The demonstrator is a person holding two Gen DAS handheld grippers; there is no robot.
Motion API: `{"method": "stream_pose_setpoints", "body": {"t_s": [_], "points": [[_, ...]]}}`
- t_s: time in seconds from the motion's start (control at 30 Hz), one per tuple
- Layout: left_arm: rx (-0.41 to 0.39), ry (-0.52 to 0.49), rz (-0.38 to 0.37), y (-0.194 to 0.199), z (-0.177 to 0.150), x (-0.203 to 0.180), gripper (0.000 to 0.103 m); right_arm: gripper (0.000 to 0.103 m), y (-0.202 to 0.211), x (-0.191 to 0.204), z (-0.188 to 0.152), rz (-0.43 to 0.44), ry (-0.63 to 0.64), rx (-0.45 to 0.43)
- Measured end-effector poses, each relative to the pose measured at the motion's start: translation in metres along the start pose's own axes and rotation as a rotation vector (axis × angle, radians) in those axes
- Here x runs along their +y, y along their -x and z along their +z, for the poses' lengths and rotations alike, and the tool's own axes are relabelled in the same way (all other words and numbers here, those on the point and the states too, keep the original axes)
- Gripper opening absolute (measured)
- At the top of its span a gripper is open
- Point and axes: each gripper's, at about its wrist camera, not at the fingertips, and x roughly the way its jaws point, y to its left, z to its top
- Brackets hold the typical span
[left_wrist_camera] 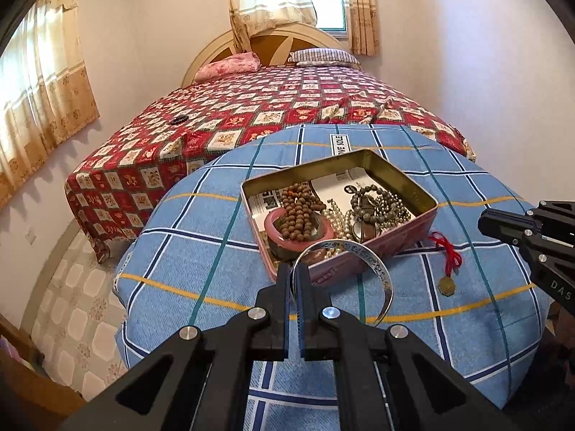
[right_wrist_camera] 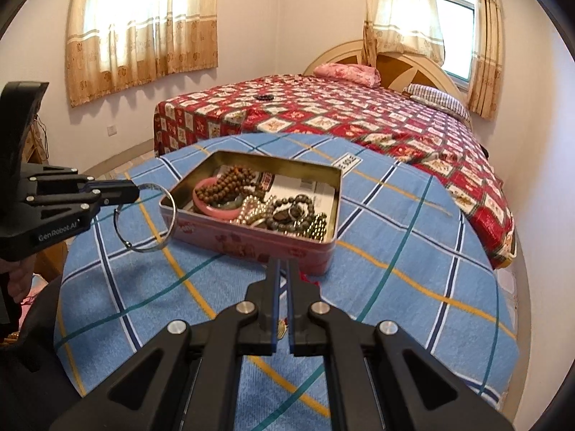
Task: Organize jewelry
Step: 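Carry the silver bangle with the left gripper while the right gripper carries the red charm to the tin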
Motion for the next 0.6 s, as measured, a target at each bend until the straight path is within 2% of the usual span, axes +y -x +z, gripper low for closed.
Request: {"method": "stream_pose_setpoints", "body": {"t_s": [0.13,0.27,0.3,0.33,0.37,0.47,0.6], "points": [[0.0,0.0,0.0,0.0,0.001,0.001,0.002,0.004,0.002,-0.001,0.003,0.0,0.003,-0.005],[0.01,-0.002,-0.005,-0.003,0.0,-0.002,0.002,0.005,-0.022,-0.003,-0.006,-0.021,0.01,0.108],[0.014,-0.001,-0.007,-0.005,-0.001,-0.003,0.002,0.013,-0.032,-0.005,-0.012,-0.024,0.0,0.136],[0.02,-0.001,-0.009,-0.008,-0.003,-0.003,0.002,0.033,-0.04,-0.008,-0.018,-0.028,-0.017,0.162],[0.026,-0.002,-0.01,-0.01,-0.004,-0.004,0.002,0.04,-0.046,-0.01,-0.023,-0.03,-0.029,0.179],[0.046,-0.001,-0.023,-0.017,-0.008,-0.007,0.002,0.042,-0.057,-0.014,-0.03,-0.052,-0.038,0.193],[0.053,-0.005,-0.033,-0.021,-0.01,-0.011,0.002,0.042,-0.067,-0.015,-0.029,-0.035,-0.043,0.216]]}}
